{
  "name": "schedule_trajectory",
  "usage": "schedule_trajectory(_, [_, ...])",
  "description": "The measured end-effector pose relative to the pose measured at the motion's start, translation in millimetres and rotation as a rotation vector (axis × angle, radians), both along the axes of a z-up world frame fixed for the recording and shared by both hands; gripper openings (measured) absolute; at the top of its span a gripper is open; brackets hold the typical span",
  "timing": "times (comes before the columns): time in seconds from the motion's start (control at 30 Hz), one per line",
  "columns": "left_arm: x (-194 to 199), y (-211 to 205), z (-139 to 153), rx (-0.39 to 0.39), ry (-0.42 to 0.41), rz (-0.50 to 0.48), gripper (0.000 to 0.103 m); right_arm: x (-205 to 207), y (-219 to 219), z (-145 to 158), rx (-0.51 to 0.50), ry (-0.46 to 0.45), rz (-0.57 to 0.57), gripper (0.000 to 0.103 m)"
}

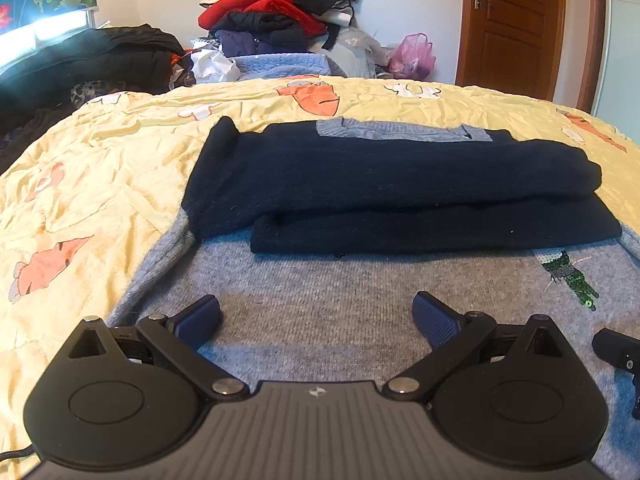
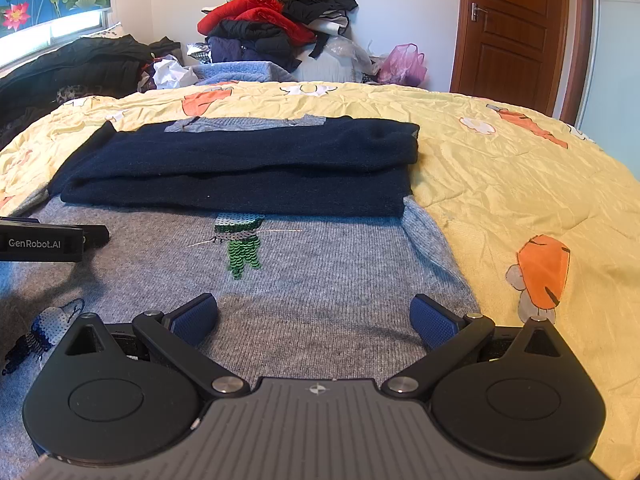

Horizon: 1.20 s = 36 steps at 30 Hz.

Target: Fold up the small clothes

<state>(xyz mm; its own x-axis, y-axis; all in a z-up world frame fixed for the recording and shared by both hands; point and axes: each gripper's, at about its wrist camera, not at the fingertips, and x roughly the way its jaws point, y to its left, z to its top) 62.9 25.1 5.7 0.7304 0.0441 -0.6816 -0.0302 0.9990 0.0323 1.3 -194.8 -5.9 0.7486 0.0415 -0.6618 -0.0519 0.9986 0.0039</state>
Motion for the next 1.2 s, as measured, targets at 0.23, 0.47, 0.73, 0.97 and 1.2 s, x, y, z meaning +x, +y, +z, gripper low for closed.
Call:
schedule_trajectory(0.23, [-51, 9, 7, -0.024, 0.051, -0.042, 0.103, 0, 0, 0, -0.001, 0.000, 0.000, 0.103])
schedule_trajectory(0.47, [-77, 21, 2, -0.053, -0.004, -0.095, 0.103, 0, 0, 0, -0.002, 0.000, 0.000, 0.103])
schedule_trajectory(0.73, [-74, 17, 2, -0.041, -0.004, -0.089, 0.103, -39, -1, 8, 0.047, 0.023, -0.013, 0.103])
schedule_trajectory(0.97, [-76, 15, 3, -0.027, 0.000, -0.079, 0.103, -46, 8, 3, -0.012, 0.001, 0.008, 0.103])
schedule_trajectory(1.2, [-124, 11, 7, -0.009, 0.015, -0.086, 0.103, -46, 7, 4, -0.007, 0.000, 0.008, 0.103])
